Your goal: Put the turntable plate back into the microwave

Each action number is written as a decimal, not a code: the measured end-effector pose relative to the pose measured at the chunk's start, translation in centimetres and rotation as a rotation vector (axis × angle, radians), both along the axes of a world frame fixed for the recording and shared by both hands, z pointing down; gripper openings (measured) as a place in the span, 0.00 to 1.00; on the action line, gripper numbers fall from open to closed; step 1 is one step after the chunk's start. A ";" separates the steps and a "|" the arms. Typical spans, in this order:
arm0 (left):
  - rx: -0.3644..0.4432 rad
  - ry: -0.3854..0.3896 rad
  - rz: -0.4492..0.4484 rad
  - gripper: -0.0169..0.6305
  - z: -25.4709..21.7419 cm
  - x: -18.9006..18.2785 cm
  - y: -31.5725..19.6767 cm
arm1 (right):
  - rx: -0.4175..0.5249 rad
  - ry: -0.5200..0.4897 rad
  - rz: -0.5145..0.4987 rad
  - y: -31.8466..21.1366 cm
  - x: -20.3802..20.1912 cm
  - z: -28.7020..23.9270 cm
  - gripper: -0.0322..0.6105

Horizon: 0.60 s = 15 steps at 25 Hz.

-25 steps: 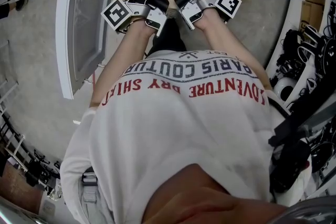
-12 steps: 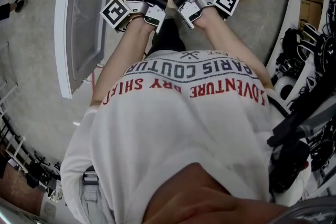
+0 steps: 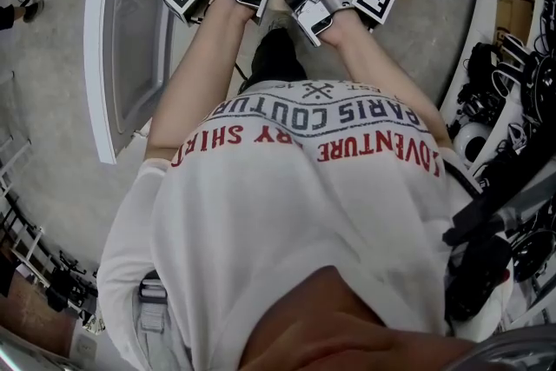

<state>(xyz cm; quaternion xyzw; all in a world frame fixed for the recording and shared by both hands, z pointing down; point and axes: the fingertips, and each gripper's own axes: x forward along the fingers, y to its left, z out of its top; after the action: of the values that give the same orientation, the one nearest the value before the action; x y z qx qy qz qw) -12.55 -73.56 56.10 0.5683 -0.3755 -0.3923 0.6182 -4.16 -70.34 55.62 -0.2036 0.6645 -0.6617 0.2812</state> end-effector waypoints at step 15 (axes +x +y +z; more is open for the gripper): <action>-0.089 -0.085 0.047 0.08 0.1 1.0 -1.8 | 0.008 0.020 0.027 -0.9 0.2 0.0 0.10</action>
<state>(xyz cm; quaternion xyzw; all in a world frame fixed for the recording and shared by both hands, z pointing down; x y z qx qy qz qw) -11.53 -75.32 56.23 0.5648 -0.4051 -0.3363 0.6354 -4.00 -71.26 55.59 -0.2178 0.6672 -0.6530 0.2844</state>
